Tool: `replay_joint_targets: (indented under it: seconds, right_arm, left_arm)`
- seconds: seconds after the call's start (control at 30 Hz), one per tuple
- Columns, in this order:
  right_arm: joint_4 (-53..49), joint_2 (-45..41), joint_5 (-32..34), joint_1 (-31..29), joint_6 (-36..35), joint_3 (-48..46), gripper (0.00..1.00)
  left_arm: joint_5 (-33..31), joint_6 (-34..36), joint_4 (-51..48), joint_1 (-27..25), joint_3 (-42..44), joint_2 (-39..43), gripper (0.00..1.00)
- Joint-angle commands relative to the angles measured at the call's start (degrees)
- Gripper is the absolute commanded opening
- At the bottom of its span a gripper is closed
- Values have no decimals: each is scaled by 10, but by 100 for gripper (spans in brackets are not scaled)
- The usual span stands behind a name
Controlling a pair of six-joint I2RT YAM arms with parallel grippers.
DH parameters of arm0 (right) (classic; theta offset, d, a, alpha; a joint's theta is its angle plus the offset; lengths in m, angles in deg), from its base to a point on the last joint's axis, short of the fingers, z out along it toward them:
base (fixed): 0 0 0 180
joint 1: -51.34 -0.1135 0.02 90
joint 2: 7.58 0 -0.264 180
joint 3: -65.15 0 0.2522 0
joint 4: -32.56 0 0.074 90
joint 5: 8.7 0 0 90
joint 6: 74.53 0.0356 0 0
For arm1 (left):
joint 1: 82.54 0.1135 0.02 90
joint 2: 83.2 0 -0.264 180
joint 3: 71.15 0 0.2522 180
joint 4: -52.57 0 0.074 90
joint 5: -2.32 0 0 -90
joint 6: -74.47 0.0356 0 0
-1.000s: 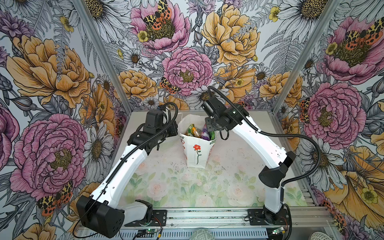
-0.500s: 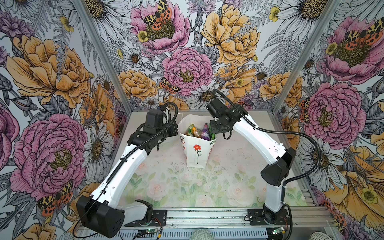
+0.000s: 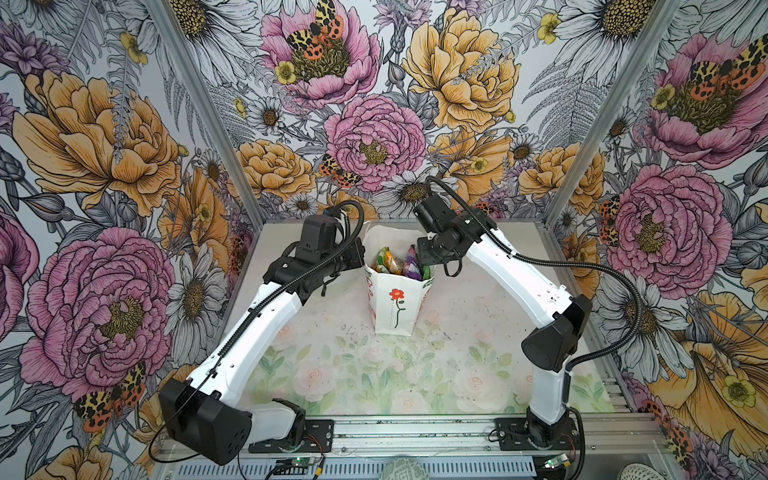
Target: Place the snacks into the paper bag
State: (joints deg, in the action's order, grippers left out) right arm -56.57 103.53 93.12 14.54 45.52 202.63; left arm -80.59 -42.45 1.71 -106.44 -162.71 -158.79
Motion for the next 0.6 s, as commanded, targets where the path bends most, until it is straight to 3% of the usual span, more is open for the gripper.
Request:
replay_joint_targets:
  seconds: [0.0, 0.1, 0.37, 0.57]
  right_arm:
    - [39, -25, -4, 23, -14, 42, 0]
    - [40, -29, -14, 45, -20, 44, 0]
    - [63, -70, -54, 98, -28, -21, 0]
    - [101, -119, -66, 115, -28, -97, 0]
  left_arm:
    - [-36, -12, 48, -28, -57, -6, 0]
    - [-83, 1, 48, -64, -92, -27, 0]
    - [-132, -4, 48, -147, -157, -97, 0]
    - [-147, -8, 48, -177, -168, -125, 0]
